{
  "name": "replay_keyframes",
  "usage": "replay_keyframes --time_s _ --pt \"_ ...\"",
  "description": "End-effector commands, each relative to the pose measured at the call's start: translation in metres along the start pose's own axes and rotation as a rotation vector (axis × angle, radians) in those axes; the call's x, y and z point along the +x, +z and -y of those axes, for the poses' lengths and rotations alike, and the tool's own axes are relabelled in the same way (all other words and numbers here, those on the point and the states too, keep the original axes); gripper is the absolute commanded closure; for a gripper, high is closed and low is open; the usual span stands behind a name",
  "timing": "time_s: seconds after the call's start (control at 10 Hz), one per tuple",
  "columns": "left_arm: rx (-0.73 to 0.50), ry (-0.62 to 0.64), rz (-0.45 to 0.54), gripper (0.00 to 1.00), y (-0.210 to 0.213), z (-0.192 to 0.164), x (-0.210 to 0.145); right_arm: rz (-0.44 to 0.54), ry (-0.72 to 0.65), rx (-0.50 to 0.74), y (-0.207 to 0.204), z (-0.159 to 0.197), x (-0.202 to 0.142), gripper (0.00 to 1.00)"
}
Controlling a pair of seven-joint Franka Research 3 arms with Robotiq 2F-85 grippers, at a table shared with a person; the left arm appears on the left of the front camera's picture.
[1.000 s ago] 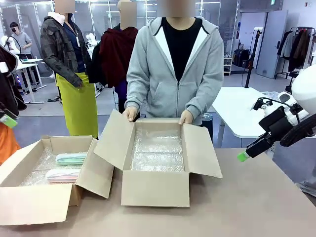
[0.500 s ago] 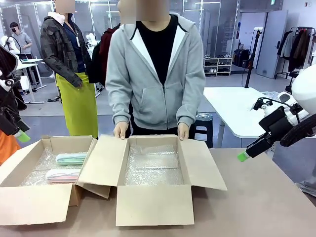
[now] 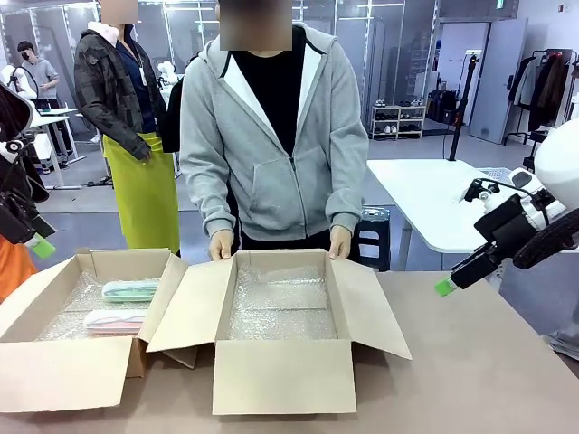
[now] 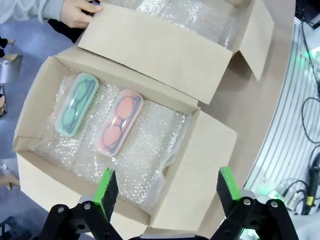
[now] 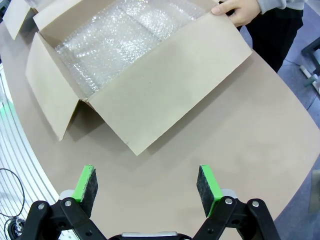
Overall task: Pack the glasses set securely to prepare it for shipping.
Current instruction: Position the Package Box on the left side of the table.
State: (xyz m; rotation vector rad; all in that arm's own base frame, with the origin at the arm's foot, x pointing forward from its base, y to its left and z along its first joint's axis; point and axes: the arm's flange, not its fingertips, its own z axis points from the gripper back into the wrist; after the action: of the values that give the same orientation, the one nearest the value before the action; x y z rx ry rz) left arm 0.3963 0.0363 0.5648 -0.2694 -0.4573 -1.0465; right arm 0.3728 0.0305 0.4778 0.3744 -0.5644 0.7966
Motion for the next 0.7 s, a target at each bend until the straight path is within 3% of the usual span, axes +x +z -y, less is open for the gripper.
replay_keyframes --time_s 0.0,0.6 --pt "0.008 0.005 -0.009 0.00 0.0041 0.0014 0.0009 -0.002 -0.021 0.001 -0.0007 -0.0027 0.0021 0.00" --pt "0.008 0.005 -0.009 0.00 0.0041 0.0014 0.0009 -0.002 -0.021 0.001 -0.0007 -0.0027 0.0021 0.00"
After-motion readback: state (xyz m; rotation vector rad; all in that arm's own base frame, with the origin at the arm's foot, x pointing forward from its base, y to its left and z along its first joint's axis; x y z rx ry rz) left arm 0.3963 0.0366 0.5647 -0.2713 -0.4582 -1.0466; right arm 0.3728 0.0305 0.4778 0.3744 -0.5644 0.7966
